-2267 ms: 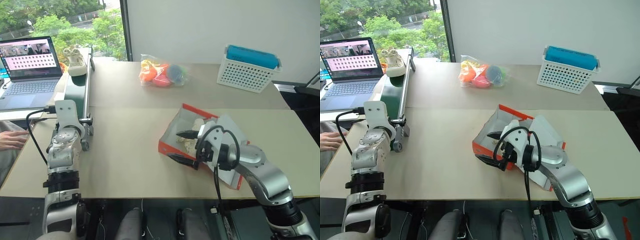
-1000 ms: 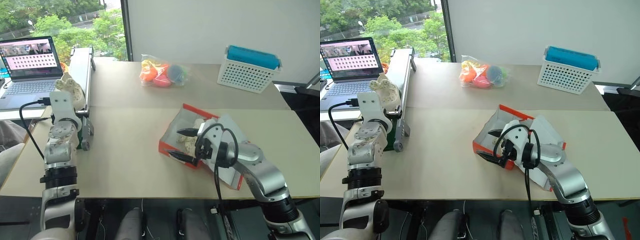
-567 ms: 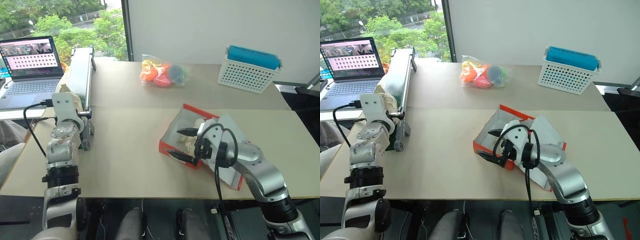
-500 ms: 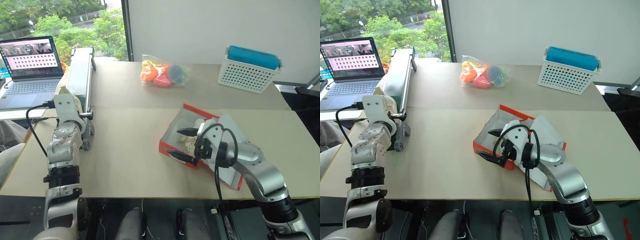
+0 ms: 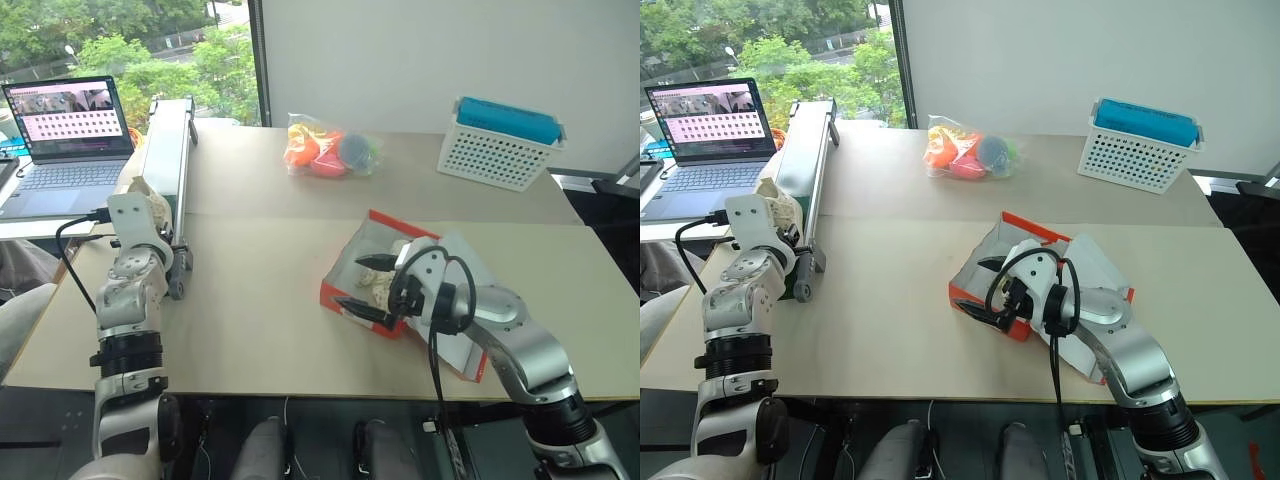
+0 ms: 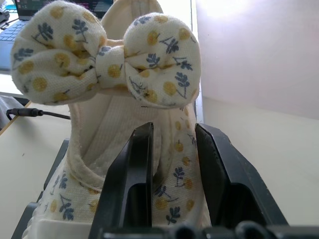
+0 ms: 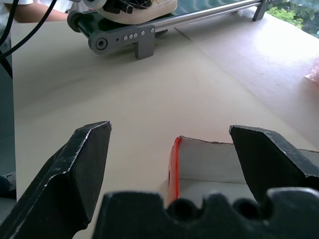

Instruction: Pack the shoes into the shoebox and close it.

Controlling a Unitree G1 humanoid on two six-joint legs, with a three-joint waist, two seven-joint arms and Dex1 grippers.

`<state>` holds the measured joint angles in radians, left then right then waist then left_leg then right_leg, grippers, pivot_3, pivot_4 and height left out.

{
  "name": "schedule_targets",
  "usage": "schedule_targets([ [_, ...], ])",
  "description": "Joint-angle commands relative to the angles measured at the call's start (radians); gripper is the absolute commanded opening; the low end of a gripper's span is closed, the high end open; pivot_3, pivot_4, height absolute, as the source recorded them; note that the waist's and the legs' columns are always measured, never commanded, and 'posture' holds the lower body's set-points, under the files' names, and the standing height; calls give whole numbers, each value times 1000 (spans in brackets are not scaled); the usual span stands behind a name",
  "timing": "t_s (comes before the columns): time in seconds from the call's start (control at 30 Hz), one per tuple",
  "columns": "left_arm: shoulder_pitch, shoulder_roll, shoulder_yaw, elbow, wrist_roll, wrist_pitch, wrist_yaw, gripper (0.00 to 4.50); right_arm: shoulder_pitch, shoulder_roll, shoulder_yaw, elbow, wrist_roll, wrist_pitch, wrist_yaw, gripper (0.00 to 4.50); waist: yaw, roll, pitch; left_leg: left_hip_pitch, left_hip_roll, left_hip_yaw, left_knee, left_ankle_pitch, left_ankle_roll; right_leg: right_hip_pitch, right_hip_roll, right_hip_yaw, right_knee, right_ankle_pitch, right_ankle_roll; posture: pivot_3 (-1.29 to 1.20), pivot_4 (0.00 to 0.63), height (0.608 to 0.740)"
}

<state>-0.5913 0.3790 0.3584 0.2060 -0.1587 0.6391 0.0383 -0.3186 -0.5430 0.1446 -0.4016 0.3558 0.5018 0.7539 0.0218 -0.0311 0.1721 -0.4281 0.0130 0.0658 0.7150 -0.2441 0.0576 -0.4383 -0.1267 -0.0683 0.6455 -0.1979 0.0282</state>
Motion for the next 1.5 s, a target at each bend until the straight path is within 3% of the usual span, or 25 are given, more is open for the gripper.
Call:
schedule_targets([
  [0.03, -24, -5, -5, -20, -9, -5, -3, 1361, -13, 0, -31, -16, 1, -11, -13, 4500, 1, 0, 0, 0, 0, 0, 0, 0, 0, 0, 0, 0, 0, 0, 0, 0, 150, 699],
  [0.2, -21, -15, -2, -37, -15, -51, -7, 77, -26, 0, -39, 2, 0, -10, -24, 4500, 3, 0, 0, 0, 0, 0, 0, 0, 0, 0, 0, 0, 0, 0, 0, 0, 150, 699],
  [0.43, -23, -31, 8, -40, -20, -28, 8, 77, -35, -1, -44, 16, 0, -9, -36, 4500, 6, 0, 0, 0, 0, 0, 0, 0, 0, 0, 0, 0, 0, 0, 0, 0, 150, 699],
  [0.6, -37, -57, 32, -84, -47, -126, -5, 77, -46, 0, -45, 37, -12, -7, -59, 4500, 7, 0, 0, 0, 0, 0, 0, 0, 0, 0, -1, 0, 0, 0, 0, 0, 150, 699],
  [0.73, -92, -133, 16, -259, -191, -212, -116, 77, -87, 22, -66, 77, 3, 59, -108, 4500, 8, -5, 3, -3, 0, 0, 0, 0, 0, -1, -1, -1, -3, 0, 0, 0, 150, 699],
  [0.9, -92, -189, -42, -362, -331, -80, -189, 77, -309, 177, -311, 186, 278, 405, -300, 4500, -6, -7, 4, -6, 0, 0, 2, 0, -1, -3, -2, -1, -3, 1, -1, 0, 150, 699],
  [1.1, -20, -223, -168, -445, -365, -11, -226, 77, -529, 336, -586, 351, 489, 750, -594, 4500, -16, -6, 4, -4, 0, 1, -2, 0, 0, -3, 0, 0, 0, 1, -1, 0, 150, 699],
  [1.3, 55, -252, -301, -505, -385, 28, -289, 77, -647, 442, -671, 407, 530, 876, -774, 4500, -20, -5, 4, -5, 0, 1, -2, 0, 1, -5, 0, 1, 1, 1, -1, 0, 150, 699],
  [1.5, 97, -255, -375, -551, -416, 66, -344, 77, -689, 493, -688, 492, 497, 854, -854, 4500, -23, -5, 4, -6, 0, 1, -1, -1, 1, -5, 1, 1, 1, 0, -1, 0, 150, 699],
])
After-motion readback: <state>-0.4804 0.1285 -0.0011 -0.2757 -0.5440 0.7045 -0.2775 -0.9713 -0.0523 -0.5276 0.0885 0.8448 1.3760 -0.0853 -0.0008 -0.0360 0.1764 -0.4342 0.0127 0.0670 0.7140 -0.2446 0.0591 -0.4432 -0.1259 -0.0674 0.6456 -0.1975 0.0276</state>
